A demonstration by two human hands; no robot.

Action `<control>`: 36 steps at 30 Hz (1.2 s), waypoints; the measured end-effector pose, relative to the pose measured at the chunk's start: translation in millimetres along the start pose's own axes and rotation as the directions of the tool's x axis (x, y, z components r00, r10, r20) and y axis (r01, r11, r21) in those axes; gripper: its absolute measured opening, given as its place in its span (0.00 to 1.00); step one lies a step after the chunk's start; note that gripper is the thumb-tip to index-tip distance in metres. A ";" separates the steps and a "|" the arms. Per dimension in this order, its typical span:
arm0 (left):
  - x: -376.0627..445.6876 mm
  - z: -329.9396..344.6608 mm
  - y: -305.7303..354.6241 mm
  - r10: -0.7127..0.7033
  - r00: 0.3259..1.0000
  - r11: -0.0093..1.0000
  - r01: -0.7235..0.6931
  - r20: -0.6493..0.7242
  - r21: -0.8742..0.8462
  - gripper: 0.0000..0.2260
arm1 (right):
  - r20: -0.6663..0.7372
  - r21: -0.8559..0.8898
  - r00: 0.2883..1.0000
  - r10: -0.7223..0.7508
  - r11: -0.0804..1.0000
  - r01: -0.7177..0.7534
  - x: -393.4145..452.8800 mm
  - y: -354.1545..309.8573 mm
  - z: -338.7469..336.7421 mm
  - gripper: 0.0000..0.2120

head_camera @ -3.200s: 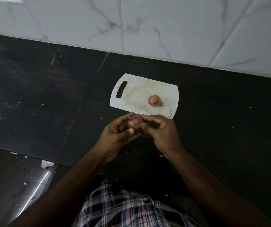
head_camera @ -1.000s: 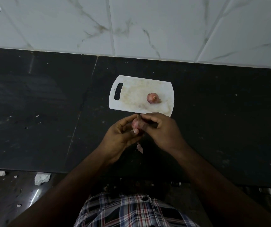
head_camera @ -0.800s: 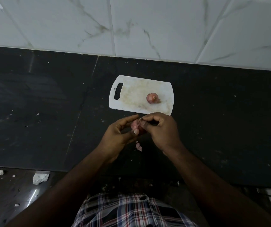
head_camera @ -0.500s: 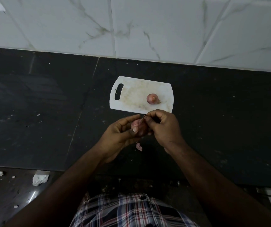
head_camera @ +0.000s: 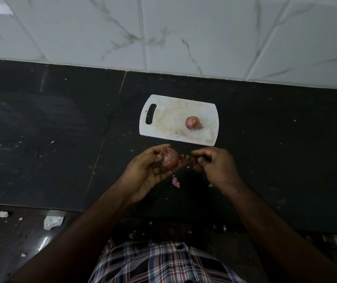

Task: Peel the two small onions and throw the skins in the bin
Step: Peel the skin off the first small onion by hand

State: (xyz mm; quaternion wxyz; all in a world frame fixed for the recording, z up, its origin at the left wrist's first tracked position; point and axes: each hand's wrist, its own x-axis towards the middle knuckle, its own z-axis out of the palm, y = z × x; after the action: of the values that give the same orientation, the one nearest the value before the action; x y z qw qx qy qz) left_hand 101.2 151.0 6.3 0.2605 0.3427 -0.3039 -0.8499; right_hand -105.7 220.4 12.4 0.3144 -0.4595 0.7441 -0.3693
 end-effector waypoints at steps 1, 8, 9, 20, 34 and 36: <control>0.2 -0.3 0.0 -0.004 1.000 1.000 0.004 0.002 -0.010 0.19 | 0.039 -0.037 0.999 0.018 0.999 -0.016 0.8 1.9 -0.2 0.12; 1.8 4.7 -1.3 0.018 1.000 1.000 -0.018 0.007 0.014 0.17 | 0.079 0.026 0.987 -0.140 0.990 0.138 -4.0 -31.9 3.7 0.15; 1.6 6.4 -2.2 0.032 0.999 0.999 -0.033 0.020 0.031 0.18 | 0.102 0.031 0.980 -0.171 0.985 0.169 -4.7 -38.6 6.7 0.14; 4.7 11.9 0.2 0.144 0.990 0.975 -0.141 -0.003 0.172 0.21 | -0.172 -0.004 0.966 -0.193 0.981 0.195 -3.8 -39.3 32.4 0.05; 9.3 12.1 7.3 0.067 0.997 0.997 -0.066 -0.027 0.033 0.18 | -0.020 0.206 0.986 -0.166 0.964 0.167 -5.0 -23.3 30.7 0.26; 8.5 12.1 8.6 0.048 0.999 0.997 -0.047 -0.009 0.057 0.20 | -0.087 0.147 0.977 -0.195 0.967 0.206 -5.8 -24.4 31.6 0.24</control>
State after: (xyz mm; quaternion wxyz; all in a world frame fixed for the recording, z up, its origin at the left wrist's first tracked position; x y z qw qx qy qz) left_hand 88.9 143.7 15.7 0.2723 0.3470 -0.3345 -0.8328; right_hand -67.0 210.0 16.8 0.2832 -0.4929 0.6736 -0.4723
